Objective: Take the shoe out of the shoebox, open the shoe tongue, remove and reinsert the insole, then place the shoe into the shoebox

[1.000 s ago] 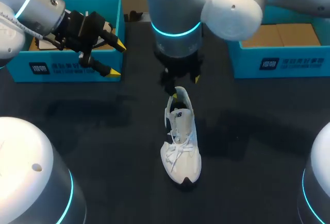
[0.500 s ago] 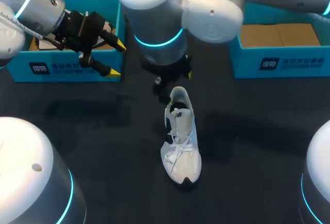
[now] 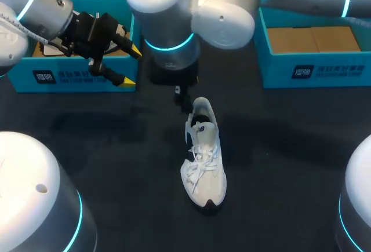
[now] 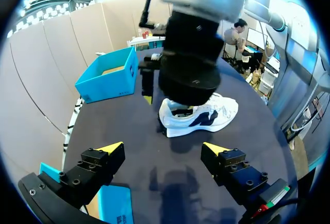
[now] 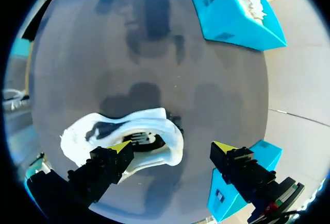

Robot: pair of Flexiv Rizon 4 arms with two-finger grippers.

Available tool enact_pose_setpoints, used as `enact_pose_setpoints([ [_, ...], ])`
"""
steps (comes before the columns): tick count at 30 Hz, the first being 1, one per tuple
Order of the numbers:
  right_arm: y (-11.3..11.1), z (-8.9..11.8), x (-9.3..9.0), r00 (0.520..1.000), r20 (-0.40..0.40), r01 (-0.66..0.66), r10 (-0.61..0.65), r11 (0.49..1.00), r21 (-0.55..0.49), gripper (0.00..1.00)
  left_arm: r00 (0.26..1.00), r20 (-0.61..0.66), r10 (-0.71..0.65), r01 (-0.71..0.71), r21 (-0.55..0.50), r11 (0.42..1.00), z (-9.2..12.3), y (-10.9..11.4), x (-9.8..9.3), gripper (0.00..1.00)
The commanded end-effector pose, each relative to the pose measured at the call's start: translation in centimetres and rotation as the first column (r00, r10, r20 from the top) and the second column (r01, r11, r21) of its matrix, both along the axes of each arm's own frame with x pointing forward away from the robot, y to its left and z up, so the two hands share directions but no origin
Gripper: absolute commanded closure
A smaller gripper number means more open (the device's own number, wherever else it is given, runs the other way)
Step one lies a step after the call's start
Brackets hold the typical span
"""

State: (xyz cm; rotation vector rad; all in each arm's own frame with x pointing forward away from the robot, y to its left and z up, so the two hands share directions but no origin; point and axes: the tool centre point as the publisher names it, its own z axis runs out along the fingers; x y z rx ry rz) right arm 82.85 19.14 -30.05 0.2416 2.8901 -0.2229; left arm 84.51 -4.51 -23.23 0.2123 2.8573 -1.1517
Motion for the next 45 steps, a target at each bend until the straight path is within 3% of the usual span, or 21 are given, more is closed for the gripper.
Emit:
enact_pose_setpoints([
  [1,-1.3,-1.5,1.1,1.000,-0.015,-0.026,0.026,0.999,0.024,0.00,1.000,0.001,0.000,0.000,0.002,1.000,0.0,0.0,-0.1,0.00],
  [3,-1.8,-2.3,1.5,0.998,-0.048,-0.027,0.028,1.000,0.015,0.00,1.000,0.001,0.000,0.000,0.002,1.000,0.0,0.0,-0.1,0.00],
  [16,-2.6,-5.6,2.4,0.996,-0.077,-0.037,0.041,0.998,0.059,0.00,1.000,0.001,0.000,0.000,0.002,1.000,0.0,0.0,-0.1,0.00],
  [18,-2.7,-5.9,2.5,0.996,-0.079,-0.040,0.044,0.997,0.060,0.15,1.000,0.001,0.000,0.000,0.002,1.000,0.0,0.0,-0.1,0.00],
  [23,-2.5,-7.0,2.8,0.994,-0.094,-0.052,0.057,0.997,0.054,0.28,1.000,0.001,0.000,0.000,0.002,1.000,0.0,0.0,-0.1,0.00],
  [25,-2.5,-7.4,2.9,0.993,-0.100,-0.050,0.055,0.997,0.055,0.45,1.000,0.001,0.000,0.000,0.002,1.000,0.0,0.0,-0.1,0.00],
  [30,-2.3,-8.1,2.8,0.992,-0.118,-0.049,0.054,0.998,0.048,0.45,1.000,0.001,0.000,0.000,0.002,1.000,0.0,0.0,-0.1,0.00],
  [36,-2.2,-8.6,2.4,0.990,-0.136,-0.029,0.035,0.999,0.046,0.56,1.000,0.001,0.000,0.000,0.002,1.000,0.0,0.0,-0.1,0.00],
  [38,-2.2,-8.7,2.3,0.990,-0.137,-0.023,0.029,0.999,0.043,0.70,1.000,0.001,0.000,0.000,0.002,1.000,0.0,0.0,-0.1,0.00],
  [39,-2.2,-8.8,2.3,0.990,-0.138,-0.021,0.027,0.999,0.042,0.90,1.000,0.001,0.000,0.000,0.002,1.000,0.0,0.0,-0.1,0.00],
  [40,-2.2,-8.8,2.3,0.990,-0.136,-0.018,0.023,0.999,0.039,1.00,1.000,0.001,0.000,0.000,0.002,1.000,0.0,0.0,-0.1,0.00],
  [45,-2.5,-8.3,2.1,0.989,-0.147,0.016,-0.011,0.999,0.028,1.00,1.000,0.001,0.000,0.000,0.002,1.000,0.0,0.0,-0.1,0.00],
])
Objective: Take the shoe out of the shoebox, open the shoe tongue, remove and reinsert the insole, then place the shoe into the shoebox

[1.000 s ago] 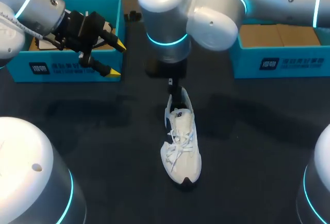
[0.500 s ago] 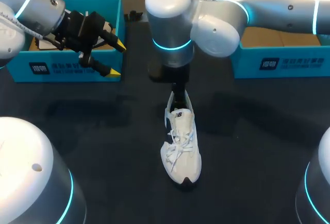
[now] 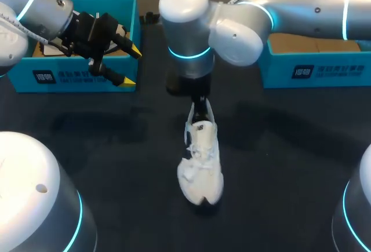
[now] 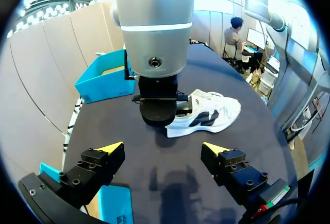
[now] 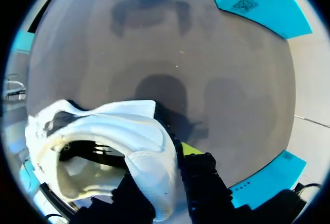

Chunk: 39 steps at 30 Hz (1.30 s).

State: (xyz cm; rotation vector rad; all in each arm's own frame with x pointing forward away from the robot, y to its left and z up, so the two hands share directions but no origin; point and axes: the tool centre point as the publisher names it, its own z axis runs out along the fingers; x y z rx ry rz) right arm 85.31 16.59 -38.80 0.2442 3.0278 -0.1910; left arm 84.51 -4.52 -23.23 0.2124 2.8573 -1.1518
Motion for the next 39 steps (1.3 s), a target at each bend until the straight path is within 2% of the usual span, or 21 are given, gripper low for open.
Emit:
enact_pose_setpoints([
  [1,0.0,0.9,-0.4,1.000,-0.009,0.015,-0.015,1.000,-0.017,1.00,1.000,0.001,0.001,-0.001,0.002,1.000,0.0,0.0,-0.1,0.00],
  [6,-0.7,4.4,-0.6,0.999,-0.010,0.030,-0.030,1.000,0.003,1.00,1.000,0.001,0.001,-0.001,0.002,1.000,0.0,0.0,-0.1,0.00],
  [16,-2.2,14.0,-0.5,0.999,0.032,-0.023,0.023,1.000,0.000,1.00,1.000,0.001,0.001,-0.001,0.002,1.000,0.0,0.0,-0.1,0.00],
  [24,-3.1,20.5,0.3,0.996,0.069,-0.063,0.062,0.998,0.007,1.00,1.000,0.001,0.001,-0.001,0.002,1.000,0.0,0.0,-0.1,0.00],
  [33,-4.1,25.4,1.2,0.988,0.107,-0.116,0.115,0.993,0.002,1.00,1.000,0.001,0.001,-0.001,0.002,1.000,0.0,0.0,-0.1,0.00],
  [39,-4.3,26.5,1.7,0.988,0.110,-0.112,0.109,0.993,0.026,1.00,1.000,0.001,0.001,-0.001,0.002,1.000,0.0,0.0,-0.1,0.00],
])
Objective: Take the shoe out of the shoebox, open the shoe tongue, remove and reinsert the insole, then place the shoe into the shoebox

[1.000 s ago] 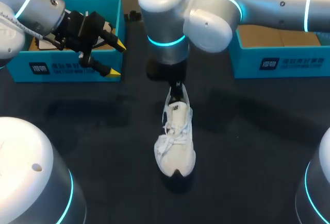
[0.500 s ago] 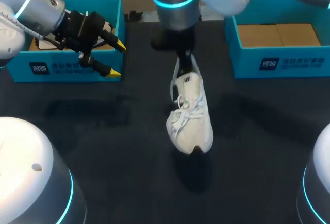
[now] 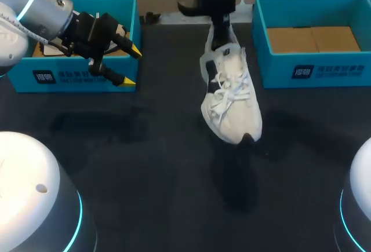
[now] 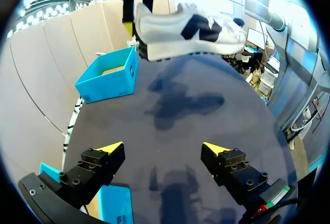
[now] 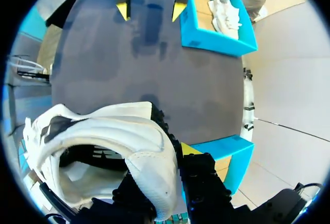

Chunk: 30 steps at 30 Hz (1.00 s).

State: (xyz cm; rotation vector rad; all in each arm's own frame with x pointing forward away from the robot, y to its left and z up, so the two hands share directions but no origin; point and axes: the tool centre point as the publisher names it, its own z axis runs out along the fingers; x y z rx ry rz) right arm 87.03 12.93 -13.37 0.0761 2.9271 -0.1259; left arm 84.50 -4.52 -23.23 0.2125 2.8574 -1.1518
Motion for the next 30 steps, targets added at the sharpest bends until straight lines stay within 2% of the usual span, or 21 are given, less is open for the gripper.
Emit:
enact_pose_setpoints([
  [1,-0.6,1.1,-0.1,1.000,0.000,0.006,-0.006,1.000,0.007,1.00,1.000,0.001,0.001,-0.001,0.002,1.000,0.0,0.0,-0.1,0.00],
  [18,-0.6,1.1,-0.1,1.000,0.000,0.006,-0.006,1.000,0.007,1.00,1.000,0.001,0.001,-0.001,0.002,1.000,0.0,0.0,-0.1,0.00],
  [23,-2.2,0.9,2.2,1.000,-0.014,0.019,-0.020,0.999,-0.025,1.00,1.000,0.001,0.001,-0.001,0.002,1.000,0.0,0.0,-0.1,0.00],
  [30,-6.6,0.7,5.9,1.000,-0.012,0.012,-0.013,1.000,-0.028,1.00,1.000,0.001,0.001,-0.001,0.002,1.000,0.0,0.0,-0.1,0.00],
])
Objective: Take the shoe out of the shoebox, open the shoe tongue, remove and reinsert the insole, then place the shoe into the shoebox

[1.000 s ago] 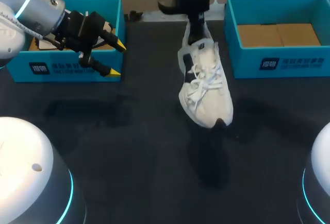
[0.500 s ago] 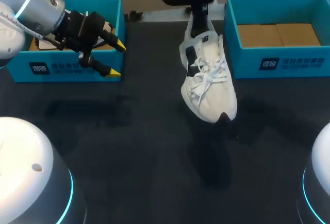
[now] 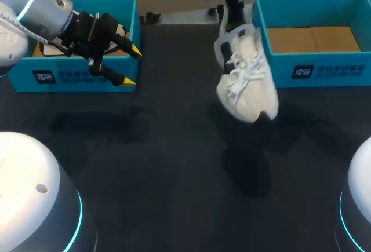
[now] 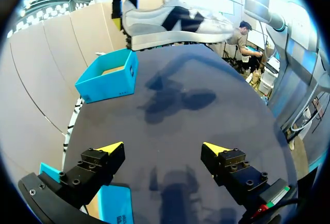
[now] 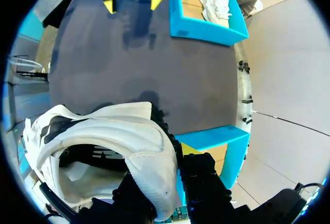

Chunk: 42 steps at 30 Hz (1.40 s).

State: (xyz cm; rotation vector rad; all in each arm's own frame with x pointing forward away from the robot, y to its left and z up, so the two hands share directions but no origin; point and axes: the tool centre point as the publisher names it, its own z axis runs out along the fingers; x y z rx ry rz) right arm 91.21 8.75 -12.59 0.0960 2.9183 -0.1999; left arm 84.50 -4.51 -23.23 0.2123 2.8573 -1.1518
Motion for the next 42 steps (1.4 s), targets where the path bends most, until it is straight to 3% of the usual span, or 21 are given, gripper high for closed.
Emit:
enact_pose_setpoints([
  [1,-3.1,-0.1,2.2,1.000,-0.010,-0.004,0.004,1.000,0.026,1.00,1.000,0.001,0.000,0.000,0.002,1.000,0.0,0.0,-0.1,0.00],
  [5,-6.0,0.1,3.8,1.000,0.003,-0.004,0.004,1.000,0.023,1.00,1.000,0.001,0.000,0.000,0.002,1.000,0.0,0.0,-0.1,0.00],
  [15,-16.1,-0.4,7.5,1.000,-0.015,-0.012,0.011,0.997,-0.072,1.00,1.000,0.001,0.000,0.000,0.002,1.000,0.0,0.0,-0.1,0.00],
  [20,-19.7,0.1,9.1,1.000,-0.009,-0.002,0.002,0.996,-0.086,1.00,1.000,0.001,0.000,0.000,0.002,1.000,0.0,0.0,-0.1,0.00],
  [24,-21.1,-0.3,10.0,0.999,-0.026,0.016,-0.018,0.995,-0.101,1.00,1.000,0.001,0.000,0.000,0.002,1.000,0.0,0.0,-0.1,0.00],
  [42,-21.1,-0.3,10.0,0.999,-0.026,0.016,-0.018,0.995,-0.101,1.00,1.000,0.001,0.000,0.000,0.002,1.000,0.0,0.0,-0.1,0.00],
])
